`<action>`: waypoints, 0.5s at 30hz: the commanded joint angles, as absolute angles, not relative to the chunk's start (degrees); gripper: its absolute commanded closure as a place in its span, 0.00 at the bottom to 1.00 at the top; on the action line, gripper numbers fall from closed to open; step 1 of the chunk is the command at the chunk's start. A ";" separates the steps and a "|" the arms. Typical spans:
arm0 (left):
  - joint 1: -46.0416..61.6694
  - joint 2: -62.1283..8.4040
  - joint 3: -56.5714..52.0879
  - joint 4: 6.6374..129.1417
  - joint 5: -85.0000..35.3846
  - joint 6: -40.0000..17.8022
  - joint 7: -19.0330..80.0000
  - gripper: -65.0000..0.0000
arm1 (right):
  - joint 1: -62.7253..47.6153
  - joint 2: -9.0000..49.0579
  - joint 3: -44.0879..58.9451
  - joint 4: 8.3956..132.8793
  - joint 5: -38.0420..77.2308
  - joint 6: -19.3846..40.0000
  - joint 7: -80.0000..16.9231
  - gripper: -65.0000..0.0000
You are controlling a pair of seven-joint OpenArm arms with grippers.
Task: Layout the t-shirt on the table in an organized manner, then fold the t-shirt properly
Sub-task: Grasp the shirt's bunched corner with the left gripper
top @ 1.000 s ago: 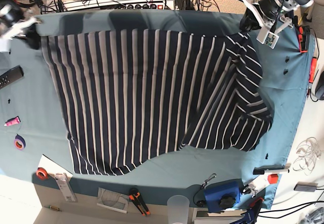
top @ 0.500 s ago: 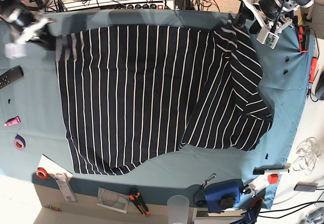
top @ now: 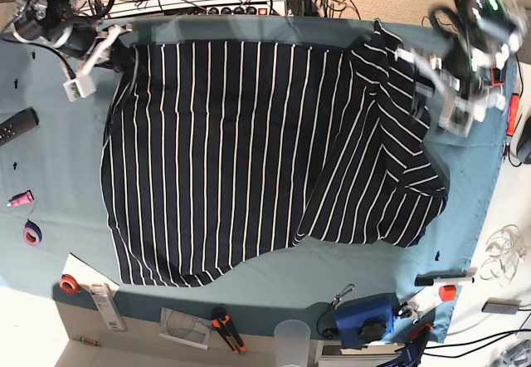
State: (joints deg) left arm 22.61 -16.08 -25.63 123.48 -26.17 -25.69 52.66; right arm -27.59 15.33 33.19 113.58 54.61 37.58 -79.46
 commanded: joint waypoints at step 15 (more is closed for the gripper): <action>7.70 -21.61 -26.00 97.56 -37.30 -31.62 62.00 0.54 | -27.59 16.19 33.47 114.37 55.44 37.93 -76.40 1.00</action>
State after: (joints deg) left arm 8.16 -20.78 -25.63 96.84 -36.71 -31.44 62.78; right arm -27.62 15.35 33.19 113.56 54.46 37.58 -77.71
